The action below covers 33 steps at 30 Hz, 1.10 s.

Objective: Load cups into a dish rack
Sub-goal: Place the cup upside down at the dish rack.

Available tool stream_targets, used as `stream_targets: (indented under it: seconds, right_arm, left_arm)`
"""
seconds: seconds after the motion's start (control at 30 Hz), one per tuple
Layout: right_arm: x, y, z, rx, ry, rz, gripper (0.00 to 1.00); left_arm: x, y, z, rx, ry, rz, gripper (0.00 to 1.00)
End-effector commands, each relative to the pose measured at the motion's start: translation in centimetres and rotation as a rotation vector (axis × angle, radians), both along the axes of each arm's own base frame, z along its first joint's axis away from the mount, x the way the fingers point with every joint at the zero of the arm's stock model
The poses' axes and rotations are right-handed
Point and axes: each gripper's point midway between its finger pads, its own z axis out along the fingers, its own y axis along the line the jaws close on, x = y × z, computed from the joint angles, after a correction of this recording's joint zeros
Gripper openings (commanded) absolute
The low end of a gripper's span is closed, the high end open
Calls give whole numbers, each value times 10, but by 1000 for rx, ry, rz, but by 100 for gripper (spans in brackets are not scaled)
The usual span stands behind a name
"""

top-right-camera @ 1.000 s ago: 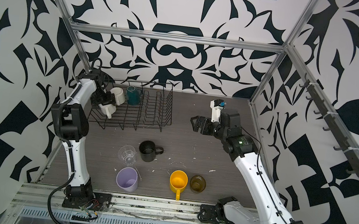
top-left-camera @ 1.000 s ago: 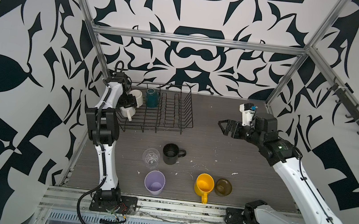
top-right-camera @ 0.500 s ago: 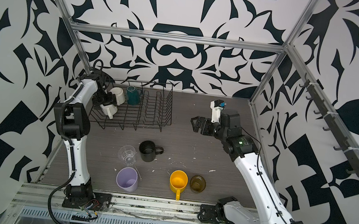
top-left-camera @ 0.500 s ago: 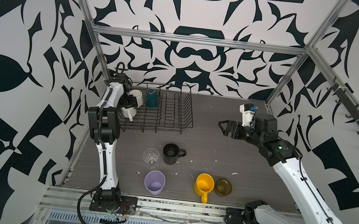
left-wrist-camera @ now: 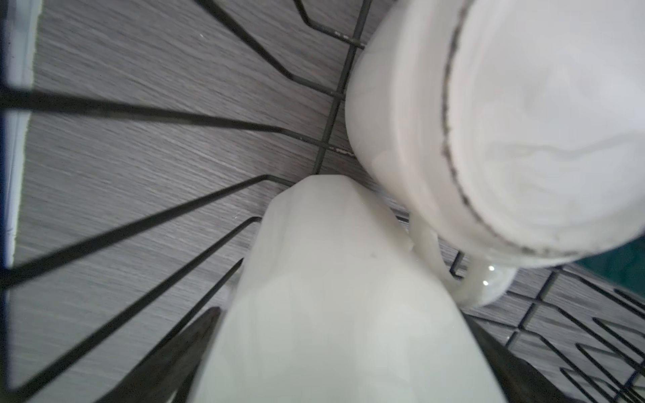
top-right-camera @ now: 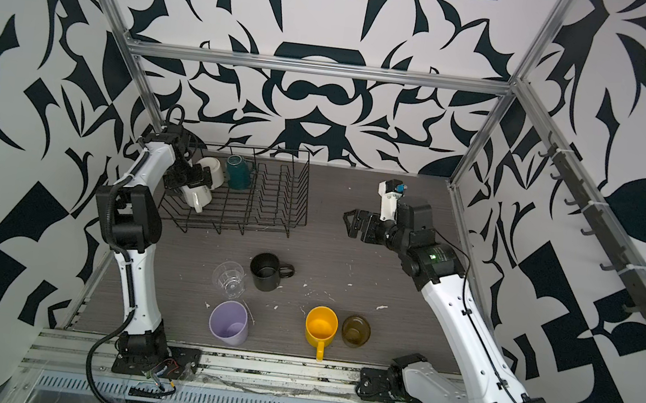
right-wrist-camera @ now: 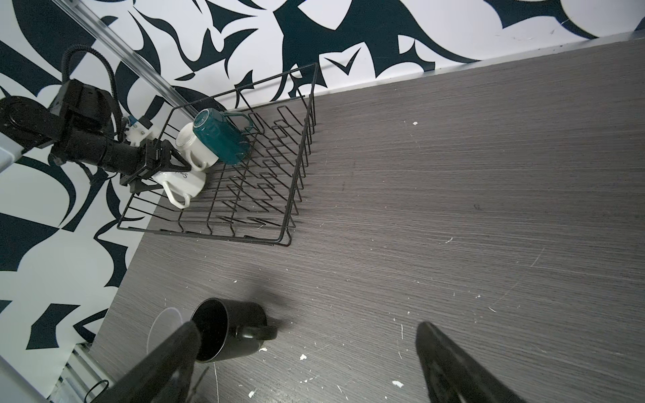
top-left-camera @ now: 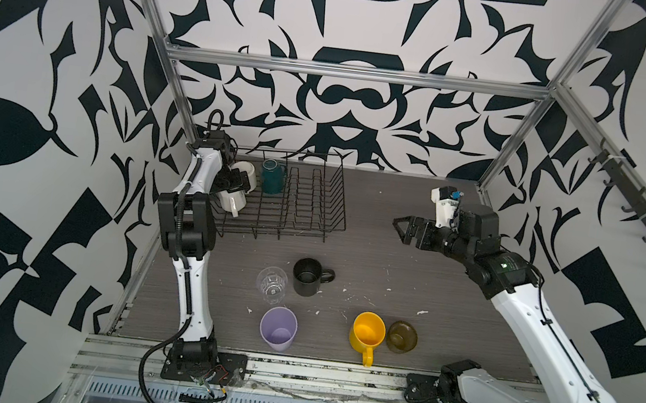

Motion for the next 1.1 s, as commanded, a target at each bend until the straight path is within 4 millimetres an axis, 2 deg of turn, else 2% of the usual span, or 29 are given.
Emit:
stream_targets:
  seconds: [0.0,0.17,0.37,0.7,0.87,1.07]
  right_arm:
    - [3,-1,7,3,-35,-2,99]
    - [2,-3,7,-2,-34,-8,98]
    - [2,-5,0,-19,2,-16,95]
    - [4,8,-22,-50,119,45,93]
    - [-1,24,-28,-94,131,81,92]
    - [-18,61,-29,-193,128,166,90]
  left_arm:
    - [-10,6,16,4,-3,15,99]
    - [-13,1,26,-21,-25,9,99]
    - [-15,-6,48,-52,-110,2,99]
    - [-21,-11,113,-71,-334,36,99]
    - [-30,-13,143,-71,-425,39,99]
    - [-38,-14,176,-64,-573,43,99]
